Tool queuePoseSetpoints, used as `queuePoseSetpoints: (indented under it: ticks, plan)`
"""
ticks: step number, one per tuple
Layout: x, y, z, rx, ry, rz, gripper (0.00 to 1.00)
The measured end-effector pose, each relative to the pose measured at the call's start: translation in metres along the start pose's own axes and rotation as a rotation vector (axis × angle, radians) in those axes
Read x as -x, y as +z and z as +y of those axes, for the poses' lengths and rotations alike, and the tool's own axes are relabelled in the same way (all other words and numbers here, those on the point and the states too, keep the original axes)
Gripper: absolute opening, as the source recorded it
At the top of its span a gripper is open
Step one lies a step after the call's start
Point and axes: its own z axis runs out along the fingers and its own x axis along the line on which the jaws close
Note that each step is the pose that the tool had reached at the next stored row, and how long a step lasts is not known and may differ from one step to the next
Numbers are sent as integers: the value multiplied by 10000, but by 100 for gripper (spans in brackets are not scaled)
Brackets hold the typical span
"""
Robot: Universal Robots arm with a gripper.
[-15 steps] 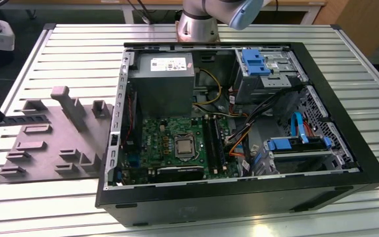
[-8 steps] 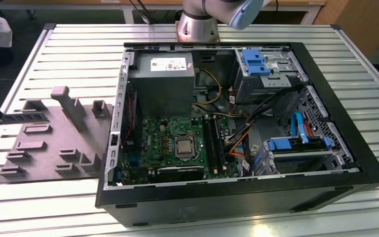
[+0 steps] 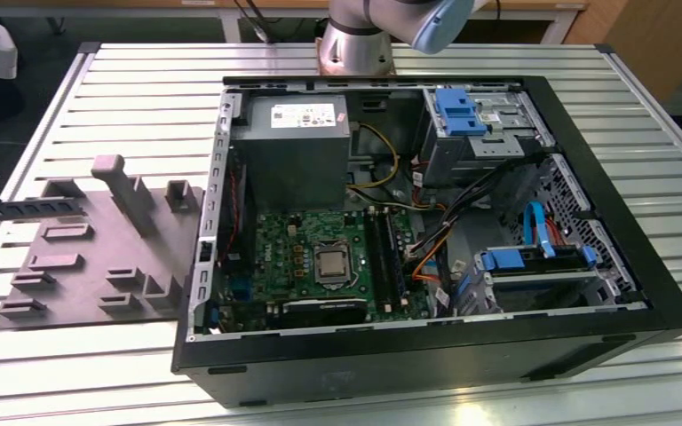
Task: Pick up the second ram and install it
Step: 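Pick up the second ram and move it above second insertion slot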
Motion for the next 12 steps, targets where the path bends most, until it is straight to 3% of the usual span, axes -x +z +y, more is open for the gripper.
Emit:
queuePoseSetpoints:
  ticks: [12]
  plan:
    - [2, -83, 3, -3, 0, -1, 12]
